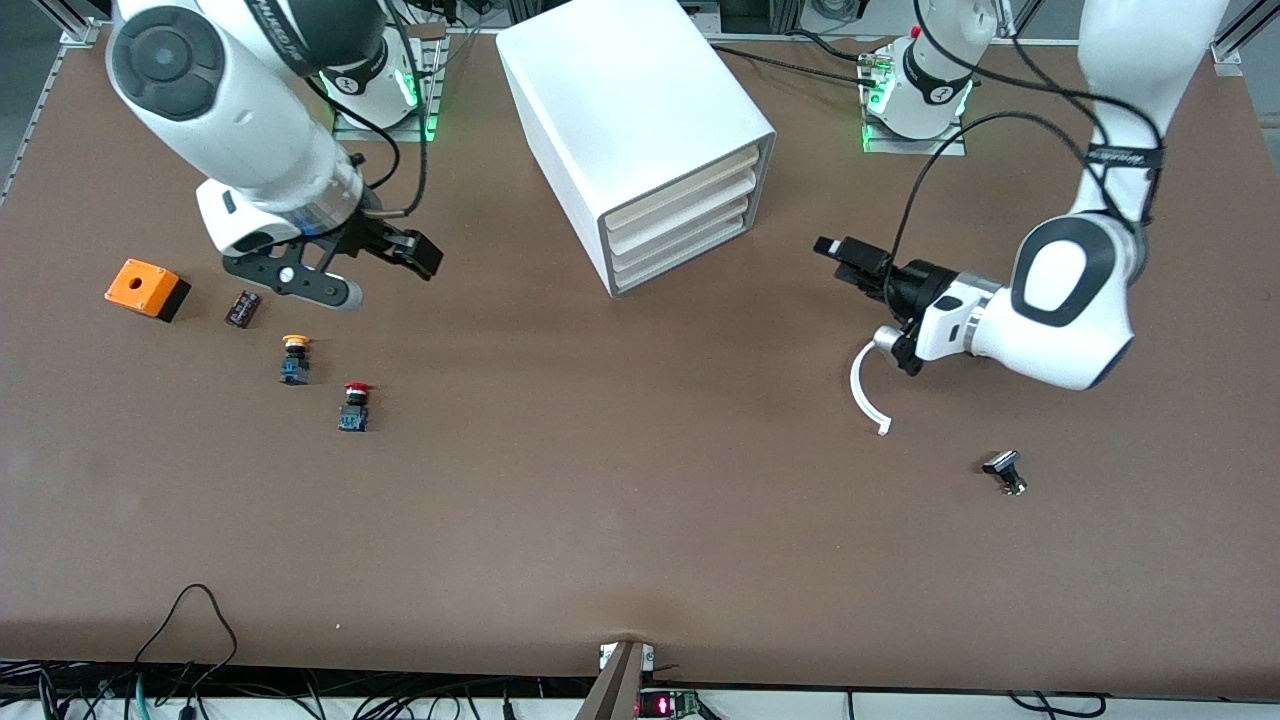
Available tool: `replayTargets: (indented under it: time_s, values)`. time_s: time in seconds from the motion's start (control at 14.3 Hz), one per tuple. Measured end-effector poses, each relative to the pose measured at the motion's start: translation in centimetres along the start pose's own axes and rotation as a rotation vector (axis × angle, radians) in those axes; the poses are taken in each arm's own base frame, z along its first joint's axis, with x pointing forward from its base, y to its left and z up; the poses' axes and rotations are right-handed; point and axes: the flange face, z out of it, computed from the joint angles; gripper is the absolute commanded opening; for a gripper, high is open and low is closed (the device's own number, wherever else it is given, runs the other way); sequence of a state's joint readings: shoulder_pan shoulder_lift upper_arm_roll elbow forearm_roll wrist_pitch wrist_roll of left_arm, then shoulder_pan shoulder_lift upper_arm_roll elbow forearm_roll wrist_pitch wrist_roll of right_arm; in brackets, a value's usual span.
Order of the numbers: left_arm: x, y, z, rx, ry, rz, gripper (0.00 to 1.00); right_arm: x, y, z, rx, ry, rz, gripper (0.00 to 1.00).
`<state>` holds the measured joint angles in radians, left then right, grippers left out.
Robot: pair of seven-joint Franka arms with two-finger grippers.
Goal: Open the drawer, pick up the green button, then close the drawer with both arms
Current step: 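Move the left gripper to the drawer handle while the right gripper approaches, then pull the drawer open with the left gripper while the right gripper waits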
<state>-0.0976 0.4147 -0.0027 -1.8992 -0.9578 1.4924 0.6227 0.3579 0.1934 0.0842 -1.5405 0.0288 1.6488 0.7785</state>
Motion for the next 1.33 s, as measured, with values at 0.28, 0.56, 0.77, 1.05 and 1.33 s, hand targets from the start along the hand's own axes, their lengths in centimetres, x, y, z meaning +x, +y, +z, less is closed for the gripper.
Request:
replayTargets:
  time_s: [0.28,0.56,0.77,1.05,1.33]
  values:
    - [-1.8,-4.5,6.7,-0.046,0.034,0.143,0.9,-0.9,-4.1,1.0,0.026,0.002,0.026,1.0]
    - [-3.0,-6.4,13.2,-0.061,0.115,0.241,0.79,-1.7,-7.0,2.3,0.059,0.026,0.023,1.0]
    - [-4.0,-7.6,15.9,-0.037,0.117,0.251,0.72,-2.4,-9.0,3.4,0.067,0.028,0.043,1.0]
    - [-4.6,-8.9,16.8,-0.045,0.112,0.289,0.65,-2.7,-10.6,5.2,0.062,0.022,0.035,1.0]
    - [-5.5,-10.5,19.6,-0.119,0.161,0.302,0.57,-3.0,-11.2,6.1,0.061,0.014,0.034,1.0]
